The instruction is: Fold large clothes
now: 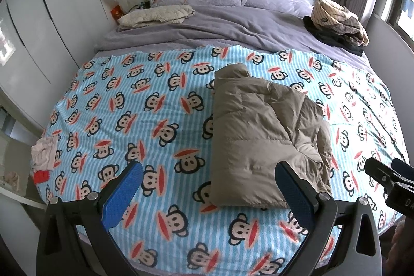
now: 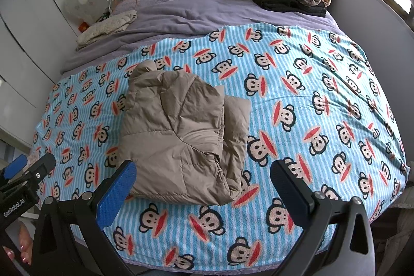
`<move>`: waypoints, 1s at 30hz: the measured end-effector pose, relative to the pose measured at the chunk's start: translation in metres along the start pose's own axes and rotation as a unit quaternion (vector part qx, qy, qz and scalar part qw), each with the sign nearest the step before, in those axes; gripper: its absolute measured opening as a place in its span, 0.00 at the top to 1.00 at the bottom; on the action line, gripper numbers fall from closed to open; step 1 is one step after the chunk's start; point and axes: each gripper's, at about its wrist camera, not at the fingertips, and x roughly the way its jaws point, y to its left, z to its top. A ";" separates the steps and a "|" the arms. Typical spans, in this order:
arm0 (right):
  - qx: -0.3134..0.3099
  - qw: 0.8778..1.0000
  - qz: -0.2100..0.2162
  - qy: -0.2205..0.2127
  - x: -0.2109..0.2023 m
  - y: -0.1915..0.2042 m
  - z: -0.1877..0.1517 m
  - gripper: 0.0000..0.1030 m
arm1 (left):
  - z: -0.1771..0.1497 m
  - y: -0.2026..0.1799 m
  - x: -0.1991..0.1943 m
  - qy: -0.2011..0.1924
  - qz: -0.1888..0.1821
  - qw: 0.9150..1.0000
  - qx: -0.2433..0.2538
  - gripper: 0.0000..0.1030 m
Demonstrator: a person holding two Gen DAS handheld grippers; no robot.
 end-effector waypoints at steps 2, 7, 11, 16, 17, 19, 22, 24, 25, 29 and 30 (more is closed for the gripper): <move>0.000 1.000 0.000 0.000 0.000 0.000 0.000 0.00 | 0.002 -0.002 0.000 -0.001 0.001 1.000 0.002 0.01; 0.000 1.000 0.000 0.000 0.000 0.000 0.000 0.00 | 0.003 -0.004 -0.001 -0.005 0.003 1.000 0.009 0.01; 0.001 1.000 0.000 0.002 0.000 0.001 0.000 0.00 | 0.006 -0.006 0.000 -0.004 0.000 1.000 0.013 0.01; 0.000 1.000 0.000 0.001 0.001 0.001 0.000 0.00 | 0.006 -0.006 0.001 -0.003 -0.001 1.000 0.012 0.01; 0.000 1.000 0.000 0.002 0.000 0.001 0.000 0.00 | 0.006 -0.006 0.001 -0.003 -0.001 1.000 0.013 0.01; 0.000 1.000 0.000 0.001 0.001 0.001 0.000 0.00 | 0.006 -0.005 0.001 -0.002 -0.001 1.000 0.011 0.01; 0.000 1.000 0.000 0.002 0.001 0.001 0.000 0.00 | 0.005 -0.006 0.001 0.000 -0.005 1.000 0.008 0.01; 0.000 1.000 0.000 0.002 0.001 0.001 0.000 0.00 | 0.004 -0.005 0.001 0.001 -0.007 1.000 0.006 0.01; 0.000 1.000 0.000 0.002 0.001 0.002 0.000 0.00 | 0.004 -0.006 0.001 0.002 -0.008 1.000 0.005 0.01; 0.000 1.000 0.000 0.002 0.001 0.003 -0.001 0.00 | 0.004 -0.004 0.001 0.001 -0.011 1.000 0.006 0.01; 0.001 1.000 0.000 0.003 0.001 0.003 0.000 0.00 | 0.004 -0.004 0.001 0.000 -0.011 1.000 0.007 0.01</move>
